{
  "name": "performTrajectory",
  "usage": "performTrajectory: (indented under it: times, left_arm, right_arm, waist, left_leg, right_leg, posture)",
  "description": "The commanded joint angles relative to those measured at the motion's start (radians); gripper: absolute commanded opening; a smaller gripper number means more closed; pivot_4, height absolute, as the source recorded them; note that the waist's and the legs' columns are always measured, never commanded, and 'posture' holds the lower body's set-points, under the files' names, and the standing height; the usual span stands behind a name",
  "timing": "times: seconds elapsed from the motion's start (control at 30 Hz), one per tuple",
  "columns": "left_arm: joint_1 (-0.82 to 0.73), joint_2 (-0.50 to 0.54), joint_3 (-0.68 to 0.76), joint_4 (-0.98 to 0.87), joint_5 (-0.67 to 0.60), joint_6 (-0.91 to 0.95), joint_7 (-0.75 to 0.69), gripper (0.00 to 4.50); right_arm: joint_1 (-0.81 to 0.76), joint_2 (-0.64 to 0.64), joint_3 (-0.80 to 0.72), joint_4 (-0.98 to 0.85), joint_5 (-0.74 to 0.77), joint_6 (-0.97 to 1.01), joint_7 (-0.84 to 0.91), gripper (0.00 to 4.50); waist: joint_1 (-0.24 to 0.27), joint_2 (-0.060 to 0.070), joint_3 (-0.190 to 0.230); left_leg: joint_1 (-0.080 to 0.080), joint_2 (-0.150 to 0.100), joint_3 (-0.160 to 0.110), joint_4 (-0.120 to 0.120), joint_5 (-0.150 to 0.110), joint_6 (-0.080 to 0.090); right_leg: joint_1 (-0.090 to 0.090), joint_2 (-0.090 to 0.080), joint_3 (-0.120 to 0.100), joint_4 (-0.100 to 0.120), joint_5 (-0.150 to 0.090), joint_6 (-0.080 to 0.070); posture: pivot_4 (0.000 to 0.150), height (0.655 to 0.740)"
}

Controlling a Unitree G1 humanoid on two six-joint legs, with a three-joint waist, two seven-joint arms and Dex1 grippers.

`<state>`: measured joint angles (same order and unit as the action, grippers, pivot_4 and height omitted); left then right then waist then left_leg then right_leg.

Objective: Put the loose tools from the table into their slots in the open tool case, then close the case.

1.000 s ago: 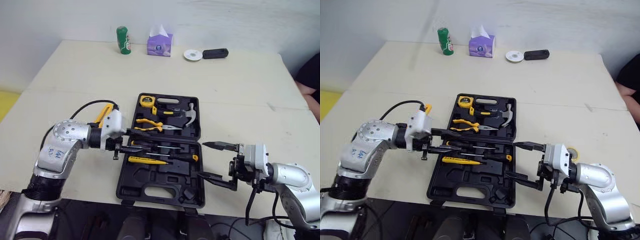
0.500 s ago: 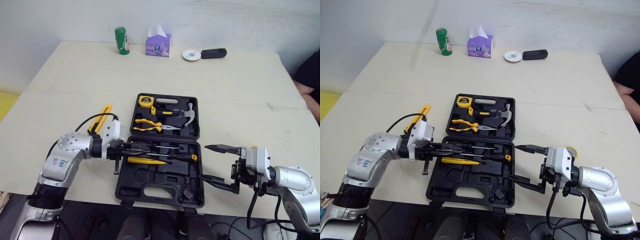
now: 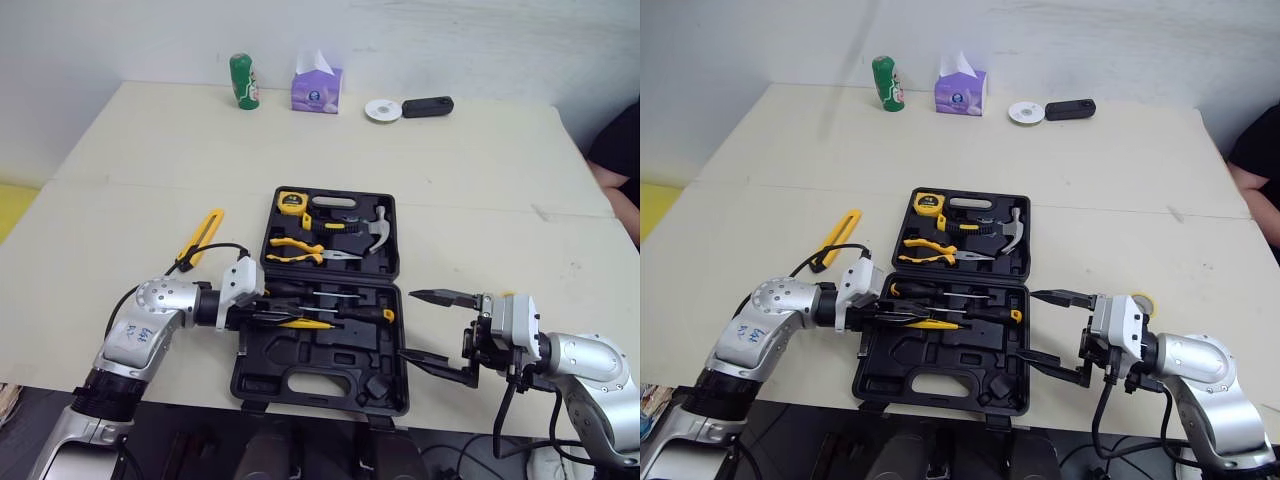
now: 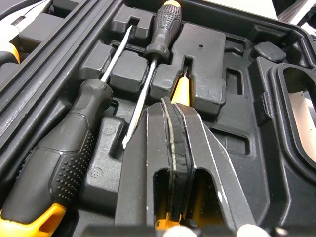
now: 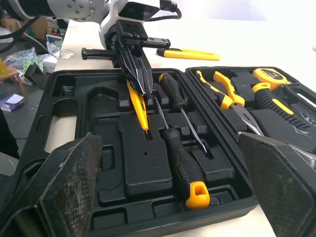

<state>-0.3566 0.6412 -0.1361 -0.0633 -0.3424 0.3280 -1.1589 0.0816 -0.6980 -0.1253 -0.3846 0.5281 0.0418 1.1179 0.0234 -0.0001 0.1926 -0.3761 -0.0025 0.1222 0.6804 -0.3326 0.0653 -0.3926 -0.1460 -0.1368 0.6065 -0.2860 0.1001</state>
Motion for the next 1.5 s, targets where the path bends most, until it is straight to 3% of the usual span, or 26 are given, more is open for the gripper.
performTrajectory:
  times: [0.03, 0.5, 0.93, 1.03, 1.2, 1.5]
  left_arm:
    - [-0.002, 0.001, -0.014, 0.006, 0.013, -0.023, -0.015, 0.03]
    - [0.027, 0.021, -0.095, 0.015, 0.120, 0.011, 0.014, 0.03]
    - [0.027, 0.016, -0.182, 0.001, 0.214, 0.082, 0.087, 0.03]
    - [0.026, 0.018, -0.202, 0.030, 0.260, 0.011, 0.111, 0.03]
    - [0.052, -0.008, -0.160, 0.018, 0.193, -0.061, 0.091, 0.03]
    - [0.076, -0.035, 0.074, -0.059, 0.023, -0.228, 0.093, 0.03]
  right_arm:
    - [0.005, -0.013, -0.027, -0.033, -0.001, -0.018, -0.004, 4.50]
    - [-0.009, 0.001, -0.014, -0.016, -0.017, -0.037, -0.011, 4.50]
    - [-0.022, 0.010, -0.003, -0.005, -0.023, -0.042, -0.010, 4.50]
    - [-0.021, 0.011, -0.005, -0.004, -0.025, -0.044, -0.011, 4.50]
    - [-0.012, 0.007, -0.017, 0.002, -0.024, -0.052, -0.007, 4.50]
    - [0.019, -0.027, -0.128, 0.039, -0.008, -0.114, 0.013, 4.50]
  waist:
    - [0.000, 0.000, 0.000]
    - [0.002, 0.001, -0.001]
    - [0.004, 0.012, -0.008]
    - [0.003, 0.014, -0.009]
    - [0.003, 0.017, -0.011]
    - [0.000, 0.012, -0.008]
  left_leg:
    - [0.000, 0.000, 0.000, 0.000, 0.000, 0.000]
    - [0.001, 0.000, 0.000, 0.000, -0.003, -0.004]
    - [0.005, -0.001, 0.000, 0.000, -0.007, -0.003]
    - [0.008, -0.001, 0.000, 0.000, -0.008, -0.003]
    - [0.009, -0.001, 0.000, 0.000, -0.008, -0.003]
    - [0.002, -0.001, 0.000, -0.001, -0.007, -0.003]
  right_leg:
    - [0.000, 0.000, 0.000, 0.000, 0.000, 0.000]
    - [0.001, -0.001, 0.000, 0.000, 0.000, 0.000]
    - [0.005, -0.001, 0.000, -0.001, 0.000, 0.000]
    - [0.007, -0.001, 0.000, -0.002, 0.000, 0.000]
    - [0.009, -0.002, 0.000, -0.003, 0.000, 0.000]
    - [0.002, -0.001, 0.000, -0.003, 0.000, 0.000]
  posture:
    - [0.150, 0.7400]
    - [0.150, 0.7400]
    - [0.150, 0.7400]
    - [0.150, 0.7400]
    - [0.150, 0.7400]
    - [0.150, 0.7400]
